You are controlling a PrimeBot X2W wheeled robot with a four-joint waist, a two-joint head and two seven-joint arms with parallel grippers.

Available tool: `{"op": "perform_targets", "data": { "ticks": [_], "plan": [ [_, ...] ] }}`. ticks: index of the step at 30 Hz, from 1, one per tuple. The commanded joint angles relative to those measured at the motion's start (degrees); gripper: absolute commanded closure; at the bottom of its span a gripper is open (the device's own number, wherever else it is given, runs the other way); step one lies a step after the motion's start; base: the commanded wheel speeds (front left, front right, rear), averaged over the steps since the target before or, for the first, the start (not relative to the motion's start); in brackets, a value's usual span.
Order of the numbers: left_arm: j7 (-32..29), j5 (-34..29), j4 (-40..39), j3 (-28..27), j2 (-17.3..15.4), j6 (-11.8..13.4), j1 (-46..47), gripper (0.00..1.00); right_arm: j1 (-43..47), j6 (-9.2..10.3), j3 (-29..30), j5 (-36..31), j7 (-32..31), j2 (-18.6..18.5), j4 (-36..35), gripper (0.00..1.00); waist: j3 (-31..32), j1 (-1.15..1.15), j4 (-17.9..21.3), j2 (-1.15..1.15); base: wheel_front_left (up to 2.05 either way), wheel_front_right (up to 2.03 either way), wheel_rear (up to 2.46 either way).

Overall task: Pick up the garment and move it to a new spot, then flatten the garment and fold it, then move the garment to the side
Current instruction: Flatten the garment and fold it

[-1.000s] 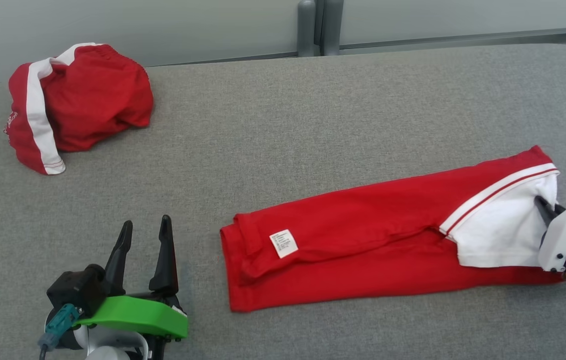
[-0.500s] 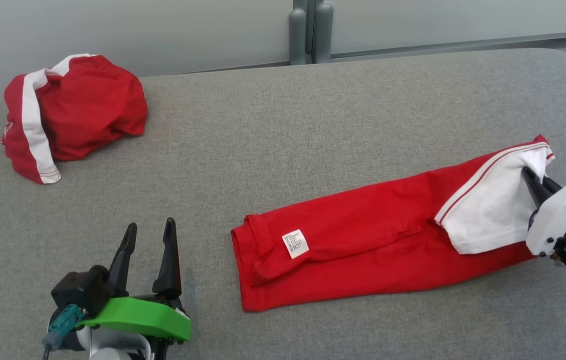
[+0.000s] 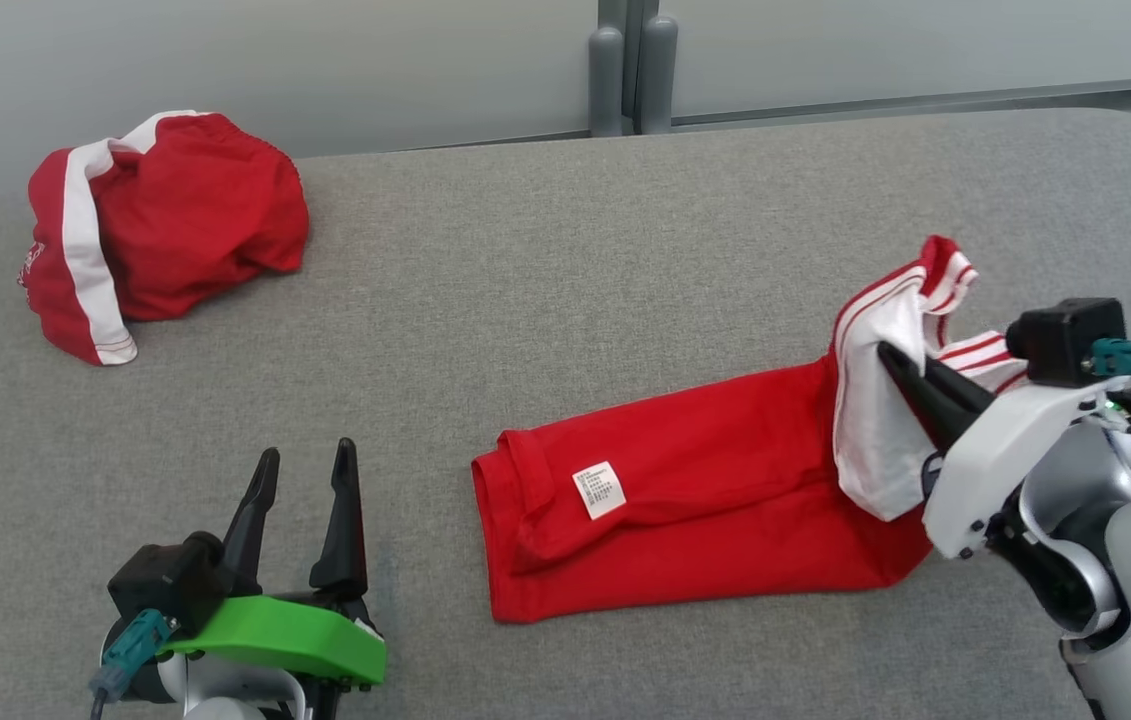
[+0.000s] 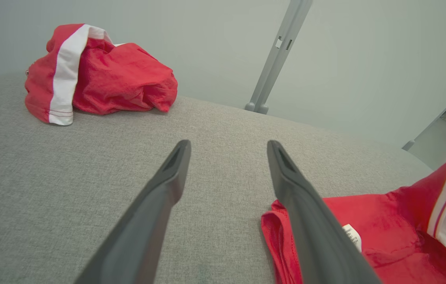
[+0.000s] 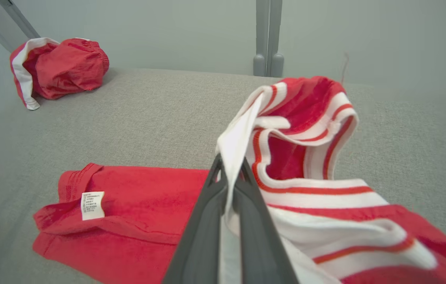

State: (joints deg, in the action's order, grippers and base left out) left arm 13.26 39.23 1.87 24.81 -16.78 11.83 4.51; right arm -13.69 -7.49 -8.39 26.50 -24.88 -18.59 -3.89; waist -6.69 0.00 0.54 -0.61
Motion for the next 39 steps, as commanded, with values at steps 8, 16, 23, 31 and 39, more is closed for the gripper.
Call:
{"op": "perform_targets", "data": {
  "ticks": [8, 16, 23, 31, 39],
  "plan": [
    [0.3, 0.4, 0.2, 0.2, 0.2, -0.3, 0.5, 0.00, -0.9, 0.00, -8.4, 0.2, 0.3, 2.7, -1.2, 1.00, 0.2, 0.00, -1.6, 0.61, 0.00, 0.00, 0.00],
    [0.5, 0.3, 0.4, 0.5, 0.5, -0.7, 1.5, 0.00, -4.8, -0.01, -16.0, -0.3, 2.5, 6.8, 4.6, 1.00, -0.2, 0.00, -3.1, 0.61, 0.00, 0.00, 0.00],
    [0.6, 0.1, 0.9, 1.1, 1.1, -1.0, 2.3, 0.00, -7.6, 0.00, -22.2, 0.2, 3.9, 9.4, 12.0, 1.00, -0.5, 0.00, -4.5, 0.61, 0.00, 0.00, 0.00],
    [0.8, 0.0, 1.5, 1.5, 1.5, -1.3, 2.8, 0.00, -10.7, -0.01, -26.4, 0.6, 6.2, 11.6, 19.5, 1.00, -0.6, 0.00, -5.1, 0.61, 0.00, 0.00, 0.00],
    [0.8, 0.3, 2.0, 1.9, 1.8, -1.4, 3.1, 0.00, -14.0, -0.01, -30.2, 0.9, 9.0, 14.0, 25.8, 0.01, -0.5, 0.00, -5.4, 0.61, 0.00, 0.00, 0.00]
  ]
}}
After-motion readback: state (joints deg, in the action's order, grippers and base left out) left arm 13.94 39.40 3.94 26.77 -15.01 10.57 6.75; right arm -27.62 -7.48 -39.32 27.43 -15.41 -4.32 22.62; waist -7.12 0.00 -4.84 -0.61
